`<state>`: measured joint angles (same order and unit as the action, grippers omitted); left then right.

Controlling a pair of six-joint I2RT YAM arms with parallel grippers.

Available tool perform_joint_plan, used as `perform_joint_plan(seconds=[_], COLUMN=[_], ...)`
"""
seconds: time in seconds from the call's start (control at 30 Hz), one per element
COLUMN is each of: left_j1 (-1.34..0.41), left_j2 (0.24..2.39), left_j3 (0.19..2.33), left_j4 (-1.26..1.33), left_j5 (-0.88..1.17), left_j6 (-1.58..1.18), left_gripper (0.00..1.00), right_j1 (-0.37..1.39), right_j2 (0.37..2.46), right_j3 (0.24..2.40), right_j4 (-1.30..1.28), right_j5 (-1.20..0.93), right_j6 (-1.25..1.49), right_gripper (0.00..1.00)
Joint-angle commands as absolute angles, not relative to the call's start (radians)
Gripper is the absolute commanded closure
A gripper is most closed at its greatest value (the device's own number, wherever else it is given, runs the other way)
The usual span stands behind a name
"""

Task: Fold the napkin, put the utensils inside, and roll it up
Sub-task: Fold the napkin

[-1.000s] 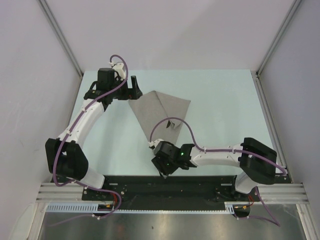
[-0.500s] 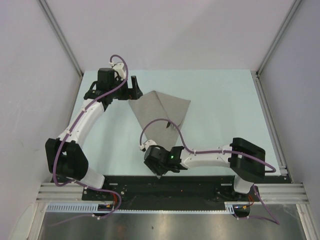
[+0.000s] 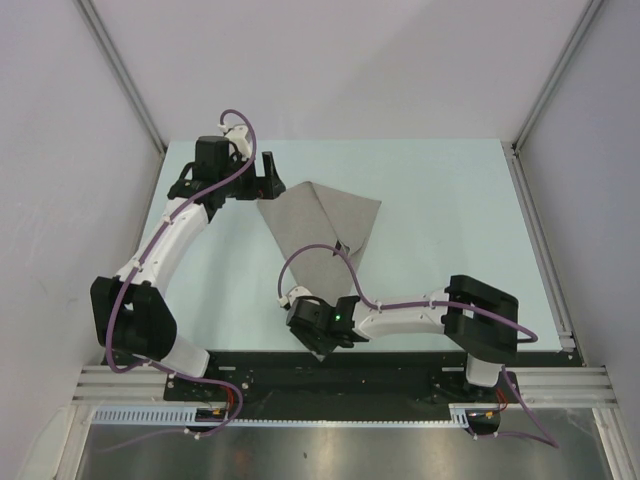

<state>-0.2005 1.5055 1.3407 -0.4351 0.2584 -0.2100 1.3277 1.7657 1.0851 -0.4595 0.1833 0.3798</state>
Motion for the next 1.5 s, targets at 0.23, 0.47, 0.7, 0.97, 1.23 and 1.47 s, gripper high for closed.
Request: perform_joint_plan(seconds=[0.23, 0.47, 0.7, 0.97, 1.23, 1.47], left_j1=[-0.196, -0.196, -0.193, -0.184, -0.175, -0.169], left_j2=[1.468, 1.467, 1.465, 1.459, 1.468, 1.485], left_j3=[1.353, 1.353, 1.353, 1.353, 1.35, 1.355], left_j4=[-0.41, -0.411, -0.411, -0.41, -0.407, -0.416], left_j5=[0.268, 0.268, 0.267, 0.267, 0.259, 0.253], left_j6=[-0.221, -0.221, -0.221, -0.218, -0.216, -0.216], left_gripper=[0.0, 0.0, 0.0, 0.0, 0.0, 0.0], right_j1=[1.336, 1.336, 1.333, 1.234, 1.033, 0.894], right_j2=[1.815, 1.825, 1.83, 1.77, 1.749, 1.796], right_j3=[1.14, 1.138, 1.183, 1.288, 1.411, 1.545], right_j4=[-0.538, -0.557, -0.586, -0.658, -0.641, -0.615], right_j5=[0.238, 0.247, 0.262, 0.334, 0.364, 0.391], right_j6=[0.362, 0.356, 0.334, 0.258, 0.109, -0.026], right_gripper=[0.6, 0.74, 1.0, 1.0, 1.0, 1.0])
